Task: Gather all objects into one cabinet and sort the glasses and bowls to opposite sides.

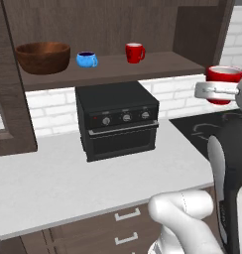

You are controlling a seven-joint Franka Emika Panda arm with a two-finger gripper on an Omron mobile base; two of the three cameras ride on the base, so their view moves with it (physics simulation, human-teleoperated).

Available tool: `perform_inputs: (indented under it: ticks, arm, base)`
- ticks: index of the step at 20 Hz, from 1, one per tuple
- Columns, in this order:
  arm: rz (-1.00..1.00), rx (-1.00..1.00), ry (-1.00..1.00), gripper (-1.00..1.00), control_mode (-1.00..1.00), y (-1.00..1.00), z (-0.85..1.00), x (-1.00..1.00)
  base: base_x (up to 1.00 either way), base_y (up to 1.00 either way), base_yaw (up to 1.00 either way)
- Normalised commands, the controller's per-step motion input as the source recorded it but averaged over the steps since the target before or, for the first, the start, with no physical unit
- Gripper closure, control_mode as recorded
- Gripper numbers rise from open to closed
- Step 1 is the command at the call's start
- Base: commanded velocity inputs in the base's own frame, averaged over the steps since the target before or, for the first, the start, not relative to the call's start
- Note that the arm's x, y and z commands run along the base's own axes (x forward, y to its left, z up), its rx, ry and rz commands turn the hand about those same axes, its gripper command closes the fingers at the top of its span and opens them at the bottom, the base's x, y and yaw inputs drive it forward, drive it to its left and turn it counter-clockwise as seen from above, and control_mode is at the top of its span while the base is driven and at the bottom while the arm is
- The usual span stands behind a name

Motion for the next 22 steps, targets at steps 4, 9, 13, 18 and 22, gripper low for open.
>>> perform_inputs:
  ticks: [4, 9, 13, 18, 22]
  arm:
    - [-0.08, 0.0, -0.01, 1.0, -1.0, 0.0, 0.08, 0.54]
    - [0.0, 0.02, 0.0, 1.0, -1.0, 0.0, 0.0, 0.77]
    - [0.0, 0.03, -0.04, 1.0, -1.0, -0.09, 0.0, 0.77]
    - [0.03, 0.05, -0.14, 1.0, -1.0, -0.41, -0.01, 0.44]
    - [0.05, 0.0, -0.06, 1.0, -1.0, -0.16, -0.09, 0.51]
  base:
    - [0.0, 0.0, 0.0]
    - [0.0, 0.0, 0.0]
    - [0.0, 0.0, 0.0]
    - [0.0, 0.0, 0.0]
    - [0.0, 0.0, 0.0]
